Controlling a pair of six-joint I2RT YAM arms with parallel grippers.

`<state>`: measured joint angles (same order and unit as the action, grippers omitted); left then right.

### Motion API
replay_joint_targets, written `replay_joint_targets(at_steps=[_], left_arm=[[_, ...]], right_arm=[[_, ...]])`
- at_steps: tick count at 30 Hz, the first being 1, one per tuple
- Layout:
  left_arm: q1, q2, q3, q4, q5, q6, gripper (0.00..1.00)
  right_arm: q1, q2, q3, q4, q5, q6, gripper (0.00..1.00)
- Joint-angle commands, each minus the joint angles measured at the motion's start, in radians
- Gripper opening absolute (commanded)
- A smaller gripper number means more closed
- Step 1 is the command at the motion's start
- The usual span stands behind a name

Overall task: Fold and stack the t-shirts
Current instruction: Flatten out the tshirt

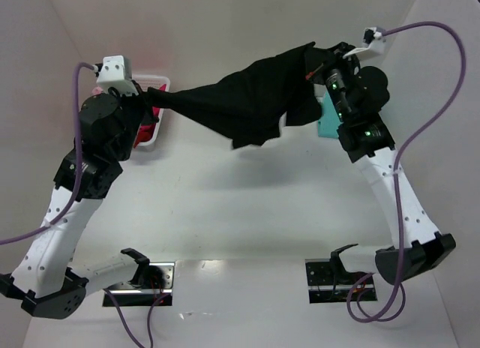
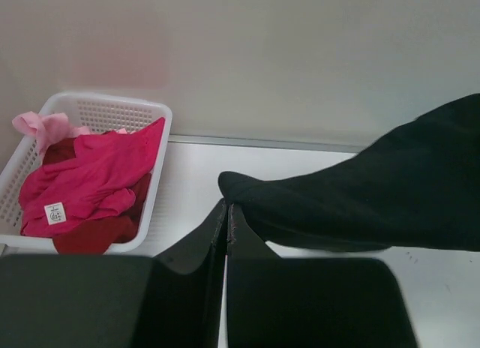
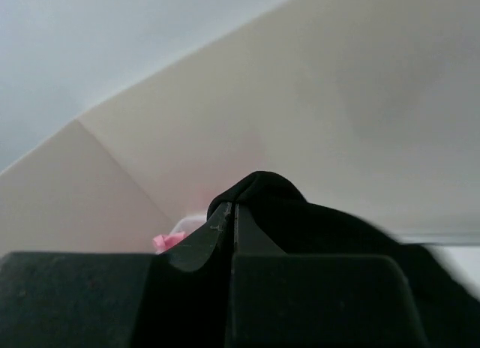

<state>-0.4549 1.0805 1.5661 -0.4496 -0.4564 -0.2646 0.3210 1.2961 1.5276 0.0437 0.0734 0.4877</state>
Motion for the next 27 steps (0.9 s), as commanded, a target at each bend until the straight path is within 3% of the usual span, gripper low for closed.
replay_joint_targets(at_steps=[1, 6, 14, 20, 27], left_arm=[[-0.001, 0.015, -0.027, 0.118, -0.085, -0.01, 0.0], [0.009, 0.018, -0.075, 0.19, -0.131, 0.008, 0.0], [0.1, 0.008, -0.101, 0.308, -0.206, 0.057, 0.0], [0.225, 0.067, -0.101, 0.33, -0.073, -0.011, 0.0], [0.269, 0.119, -0.17, 0.339, 0.041, -0.05, 0.0]], right_arm=[[-0.032, -0.012, 0.058, -0.154, 0.0, -0.092, 0.0], [-0.094, -0.072, 0.059, -0.192, 0.038, -0.118, 0.0], [-0.094, -0.121, 0.068, -0.202, 0.175, -0.193, 0.0], [-0.094, -0.187, 0.043, -0.22, 0.227, -0.202, 0.0], [-0.094, -0.228, 0.002, -0.238, 0.236, -0.224, 0.0]])
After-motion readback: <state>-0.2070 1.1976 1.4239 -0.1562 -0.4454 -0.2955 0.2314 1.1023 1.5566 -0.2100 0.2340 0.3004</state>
